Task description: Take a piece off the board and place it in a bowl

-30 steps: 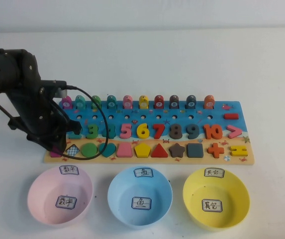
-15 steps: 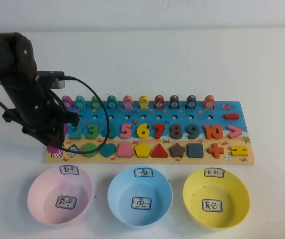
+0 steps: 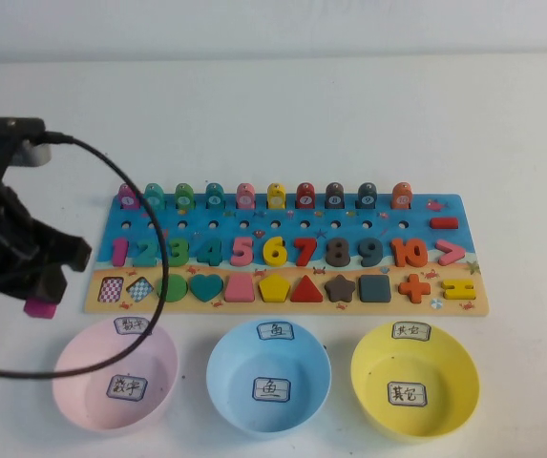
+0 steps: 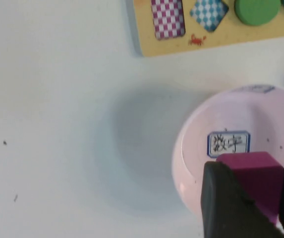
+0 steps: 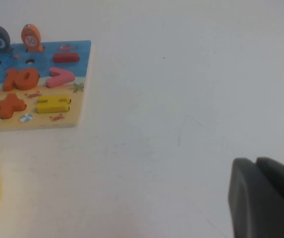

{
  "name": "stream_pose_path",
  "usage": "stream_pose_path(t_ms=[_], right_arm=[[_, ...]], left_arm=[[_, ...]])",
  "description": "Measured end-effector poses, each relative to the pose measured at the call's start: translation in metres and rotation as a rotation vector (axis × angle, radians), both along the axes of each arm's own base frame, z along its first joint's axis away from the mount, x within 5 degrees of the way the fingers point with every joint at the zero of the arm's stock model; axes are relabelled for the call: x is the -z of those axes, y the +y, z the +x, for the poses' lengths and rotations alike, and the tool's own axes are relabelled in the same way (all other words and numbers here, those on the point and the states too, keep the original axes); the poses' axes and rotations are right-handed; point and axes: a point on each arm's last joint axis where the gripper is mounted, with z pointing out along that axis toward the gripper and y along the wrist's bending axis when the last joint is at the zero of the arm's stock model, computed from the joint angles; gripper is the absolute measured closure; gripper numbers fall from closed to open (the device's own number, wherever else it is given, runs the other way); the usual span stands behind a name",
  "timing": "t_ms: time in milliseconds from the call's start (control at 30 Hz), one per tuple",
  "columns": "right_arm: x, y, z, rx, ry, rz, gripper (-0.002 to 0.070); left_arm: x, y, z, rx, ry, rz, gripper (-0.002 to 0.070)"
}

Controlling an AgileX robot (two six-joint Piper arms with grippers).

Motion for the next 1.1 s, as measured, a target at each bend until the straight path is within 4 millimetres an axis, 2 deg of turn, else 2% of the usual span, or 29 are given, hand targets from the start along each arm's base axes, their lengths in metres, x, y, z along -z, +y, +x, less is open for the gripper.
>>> stream_pose_path(t_ms=[133,233,767,867,1000,1100], right_arm=[[0.0,0.0,0.0,0.0,0.0,0.0,0.0694],[0.0,0.0,0.0,0.0,0.0,0.0,0.0694],[0.0,0.0,0.0,0.0,0.0,0.0,0.0694],[0.0,0.0,0.0,0.0,0.0,0.0,0.0694],[0.0,0.0,0.0,0.0,0.0,0.0,0.0694],[0.0,0.0,0.0,0.0,0.0,0.0,0.0694]], left_arm=[[-0.007,0.006,-0.027,0.001,-0.019,-0.004,0.0486],[-0.015,0.008,-0.04,0.002,-0.029,-0.006,0.0486],[-0.012,0.005,-0.041,0.008,-0.008,-0.02,0.0486],[-0.001,-0.017,-0.035,0.095,0.029,-0.037,0.0486],[0.019,-0.077,-0.027,0.302,0.072,-0.047,0.0486],[0.021,-0.119,-0.025,0.419,0.064,-0.052,0.0486]])
